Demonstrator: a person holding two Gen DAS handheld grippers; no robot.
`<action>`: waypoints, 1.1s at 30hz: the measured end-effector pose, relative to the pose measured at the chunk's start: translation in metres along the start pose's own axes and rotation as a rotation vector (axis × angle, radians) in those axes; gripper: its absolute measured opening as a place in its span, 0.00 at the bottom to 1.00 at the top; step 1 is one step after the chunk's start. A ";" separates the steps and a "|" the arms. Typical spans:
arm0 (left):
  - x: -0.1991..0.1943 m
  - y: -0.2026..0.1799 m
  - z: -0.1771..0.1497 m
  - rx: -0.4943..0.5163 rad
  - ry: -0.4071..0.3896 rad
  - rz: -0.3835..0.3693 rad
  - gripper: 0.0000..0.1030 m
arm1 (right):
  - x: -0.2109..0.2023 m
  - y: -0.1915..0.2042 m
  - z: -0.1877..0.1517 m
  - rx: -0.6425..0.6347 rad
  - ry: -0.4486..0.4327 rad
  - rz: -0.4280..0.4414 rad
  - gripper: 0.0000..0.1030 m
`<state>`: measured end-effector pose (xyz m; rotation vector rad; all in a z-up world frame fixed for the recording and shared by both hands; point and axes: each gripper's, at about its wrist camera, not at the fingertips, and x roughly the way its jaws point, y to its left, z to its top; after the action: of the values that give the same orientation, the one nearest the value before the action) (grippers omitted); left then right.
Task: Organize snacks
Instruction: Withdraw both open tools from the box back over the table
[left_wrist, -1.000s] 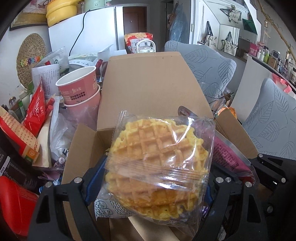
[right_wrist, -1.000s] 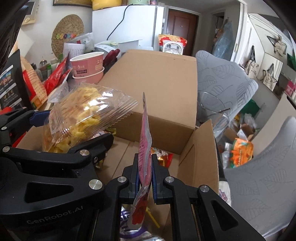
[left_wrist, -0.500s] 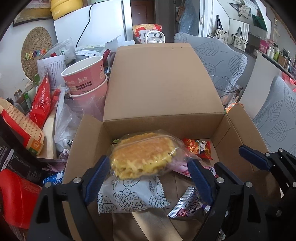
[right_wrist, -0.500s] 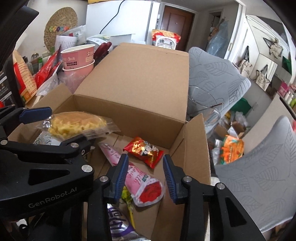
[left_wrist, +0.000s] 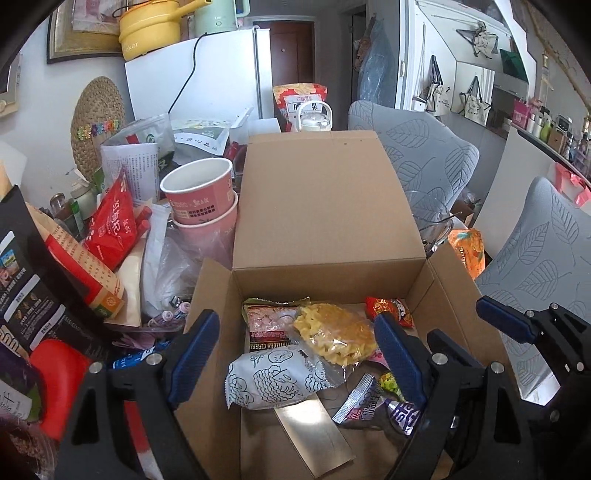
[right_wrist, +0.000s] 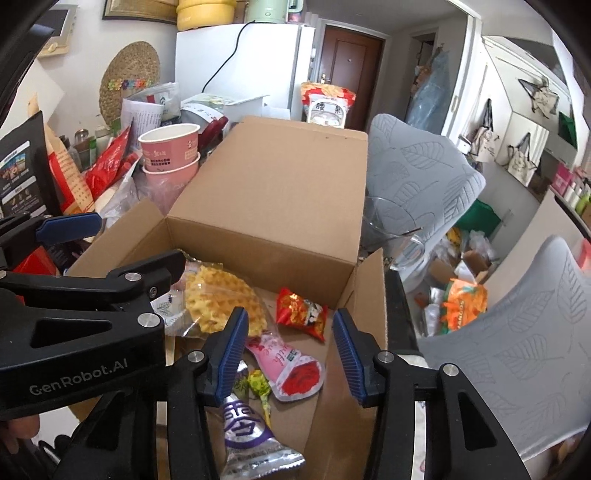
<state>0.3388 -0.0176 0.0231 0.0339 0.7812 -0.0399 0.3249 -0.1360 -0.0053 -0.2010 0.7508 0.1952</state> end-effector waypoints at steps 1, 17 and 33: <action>-0.006 0.001 0.001 -0.001 -0.009 0.000 0.84 | -0.005 0.000 0.001 0.002 -0.008 0.003 0.46; -0.116 -0.002 -0.001 0.013 -0.167 -0.008 0.84 | -0.104 0.004 0.008 0.009 -0.153 0.015 0.50; -0.195 -0.007 -0.052 0.026 -0.226 -0.022 0.84 | -0.176 0.010 -0.025 0.019 -0.240 0.022 0.50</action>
<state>0.1640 -0.0177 0.1233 0.0444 0.5551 -0.0733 0.1801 -0.1506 0.0977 -0.1484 0.5163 0.2287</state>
